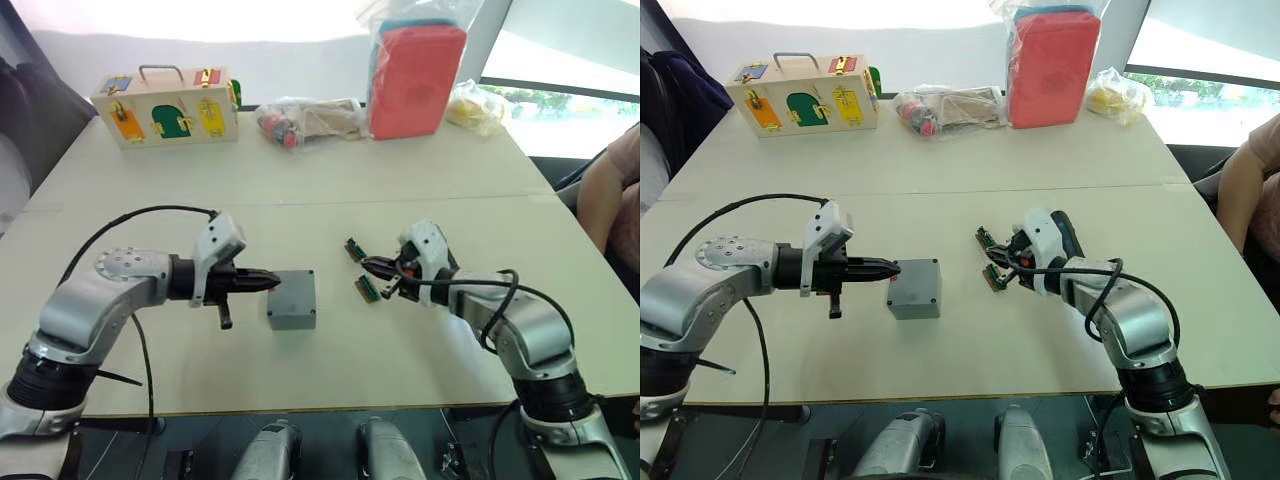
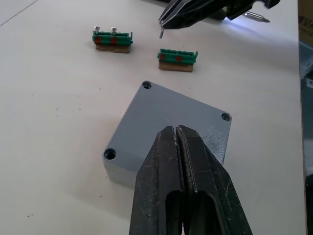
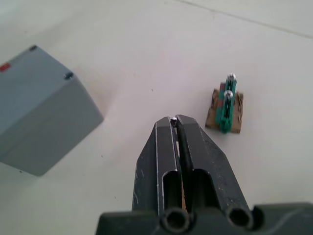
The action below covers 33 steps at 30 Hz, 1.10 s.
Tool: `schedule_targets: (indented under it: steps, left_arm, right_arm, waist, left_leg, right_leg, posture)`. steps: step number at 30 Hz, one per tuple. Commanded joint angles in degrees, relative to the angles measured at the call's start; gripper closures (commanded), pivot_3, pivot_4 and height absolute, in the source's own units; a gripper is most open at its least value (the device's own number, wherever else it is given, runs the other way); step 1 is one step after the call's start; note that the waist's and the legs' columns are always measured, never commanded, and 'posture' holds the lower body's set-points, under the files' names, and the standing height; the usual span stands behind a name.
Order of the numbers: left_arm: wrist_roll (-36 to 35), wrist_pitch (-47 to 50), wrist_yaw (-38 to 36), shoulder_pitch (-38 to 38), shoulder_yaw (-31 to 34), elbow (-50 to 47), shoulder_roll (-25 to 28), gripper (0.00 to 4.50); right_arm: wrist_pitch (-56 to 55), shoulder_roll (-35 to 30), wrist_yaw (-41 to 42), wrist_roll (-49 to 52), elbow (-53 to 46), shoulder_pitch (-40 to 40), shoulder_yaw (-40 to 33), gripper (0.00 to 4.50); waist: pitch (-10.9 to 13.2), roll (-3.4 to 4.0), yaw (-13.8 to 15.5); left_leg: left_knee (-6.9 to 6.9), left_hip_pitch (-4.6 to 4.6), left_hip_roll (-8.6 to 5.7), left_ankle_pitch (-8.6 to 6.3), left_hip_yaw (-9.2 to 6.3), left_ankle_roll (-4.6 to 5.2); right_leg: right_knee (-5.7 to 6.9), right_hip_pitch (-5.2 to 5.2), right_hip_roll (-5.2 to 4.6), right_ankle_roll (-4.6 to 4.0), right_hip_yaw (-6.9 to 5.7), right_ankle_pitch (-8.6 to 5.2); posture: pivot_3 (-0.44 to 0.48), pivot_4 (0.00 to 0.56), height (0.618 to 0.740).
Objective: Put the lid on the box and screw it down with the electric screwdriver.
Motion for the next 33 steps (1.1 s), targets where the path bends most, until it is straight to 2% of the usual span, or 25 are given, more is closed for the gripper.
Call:
schedule_targets:
  steps: [1, 5, 9, 18, 33]
  left_arm:
    - [0.50, -1.67, -1.09, 0.70, 2.20, 0.32, 2.06, 4.50]
    - [0.18, -2.27, -1.92, 2.01, 3.44, 1.84, 3.78, 4.50]
    - [0.74, -2.60, -0.38, 2.38, 3.42, 2.64, 2.84, 4.50]
    - [-0.83, -0.63, 1.67, 3.64, 3.90, -0.70, 2.19, 4.50]
    - [-0.57, -0.42, 2.36, 2.89, 2.71, -0.50, 1.92, 4.50]
  right_arm:
    - [1.54, 0.83, 0.53, 3.72, -4.54, -3.60, -1.95, 4.48]
    - [2.21, 3.74, 1.88, 6.91, -4.82, -6.70, 0.25, 4.48]
    - [-0.58, 4.83, 2.10, 4.16, -1.78, -8.07, 4.97, 4.48]
    - [-4.24, 7.41, 2.34, 1.89, 2.33, -7.95, 9.27, 4.48]
    - [-5.29, 8.23, 2.16, -0.23, 4.27, -6.40, 9.68, 4.48]
  waist:
    - [0.00, 0.00, -0.04]
    - [0.00, 0.01, -0.32]
    - [0.00, 0.00, 0.05]
    - [-0.01, 0.00, -0.13]
    - [-0.01, 0.00, -0.14]
  left_leg:
    - [0.00, 0.00, 0.00, 0.00, 0.00, 0.00]
    - [-0.04, 0.02, 0.06, 0.00, 0.00, 0.01]
    - [-0.02, 0.00, 0.04, 0.00, -0.02, 0.00]
    - [0.01, 0.00, 0.00, 0.01, 0.00, -0.02]
    - [0.00, 0.01, 0.01, 0.02, 0.00, -0.04]
  right_leg:
    - [0.00, 0.00, 0.00, 0.00, 0.01, 0.00]
    - [0.02, -0.03, 0.06, 0.00, 0.04, 0.00]
    - [0.01, -0.02, 0.05, 0.00, 0.01, 0.00]
    - [0.02, -0.02, 0.00, 0.00, 0.02, 0.00]
    - [0.05, -0.04, 0.02, 0.00, 0.02, 0.00]
  posture:
    - [0.000, 0.150, 0.740]
    - [0.000, 0.150, 0.740]
    - [0.000, 0.150, 0.740]
    - [0.000, 0.150, 0.740]
    - [0.000, 0.150, 0.740]
